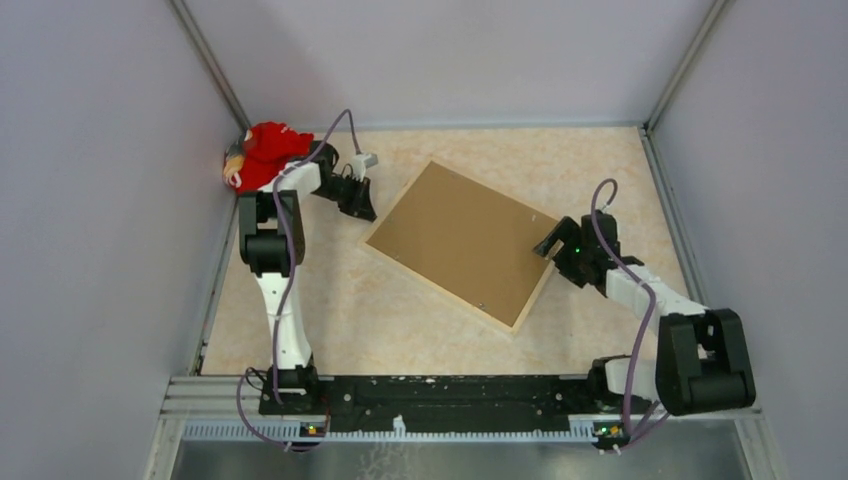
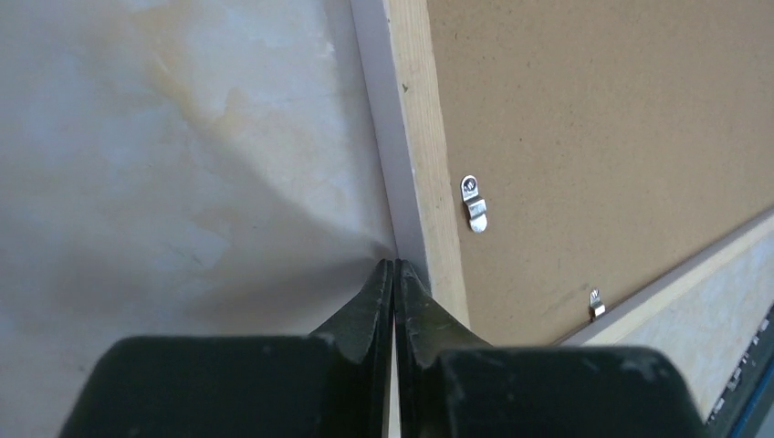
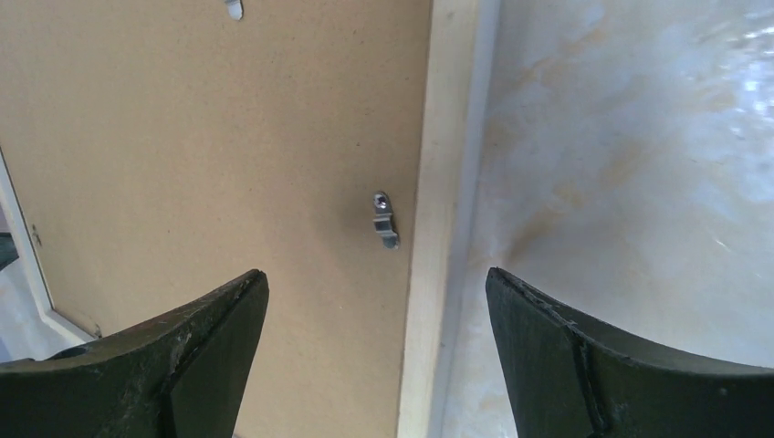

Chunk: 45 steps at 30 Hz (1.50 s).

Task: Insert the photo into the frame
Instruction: Adjust the photo frame at the center of the board, then install the photo frame at the center of the board.

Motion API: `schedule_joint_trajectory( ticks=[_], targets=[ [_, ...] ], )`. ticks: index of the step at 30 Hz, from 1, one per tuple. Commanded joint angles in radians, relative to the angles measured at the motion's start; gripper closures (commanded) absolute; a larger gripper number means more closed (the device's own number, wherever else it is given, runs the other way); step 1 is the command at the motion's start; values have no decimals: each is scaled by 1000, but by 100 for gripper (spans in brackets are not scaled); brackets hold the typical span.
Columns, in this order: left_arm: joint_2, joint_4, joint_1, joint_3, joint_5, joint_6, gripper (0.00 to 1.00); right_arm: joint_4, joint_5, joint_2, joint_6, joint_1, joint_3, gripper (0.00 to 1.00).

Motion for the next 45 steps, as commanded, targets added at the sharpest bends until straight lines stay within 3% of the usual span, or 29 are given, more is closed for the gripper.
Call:
schedule_joint_trajectory(
  ticks=[1, 14, 20, 23, 26, 29, 35, 39, 45],
  targets=[
    [-16, -12, 4, -68, 56, 40, 93, 194, -101, 134, 17, -8, 73, 12],
    [-217, -243, -12, -395, 164, 365, 91, 156, -89, 432, -70, -16, 397, 12],
    [-286, -302, 11, -428, 169, 401, 74, 38, 96, 346, -121, -16, 432, 13],
    [-277, -290, 58, -377, 178, 351, 72, 32, 126, 248, -122, 2, 405, 17],
    [-231, -266, 90, -309, 215, 276, 72, 62, 112, 193, -121, 94, 380, 22],
    [-183, -245, 94, -270, 268, 214, 73, 150, 68, 187, -96, 264, 357, 25],
    [-142, -246, 62, -246, 334, 191, 73, 360, -40, 314, -23, 525, 349, 27],
    [-133, -206, 40, -265, 310, 154, 75, 460, -96, 431, 9, 624, 382, 28],
    [-125, -139, 38, -288, 252, 96, 86, 539, -137, 584, 38, 717, 445, 30]
  ],
)
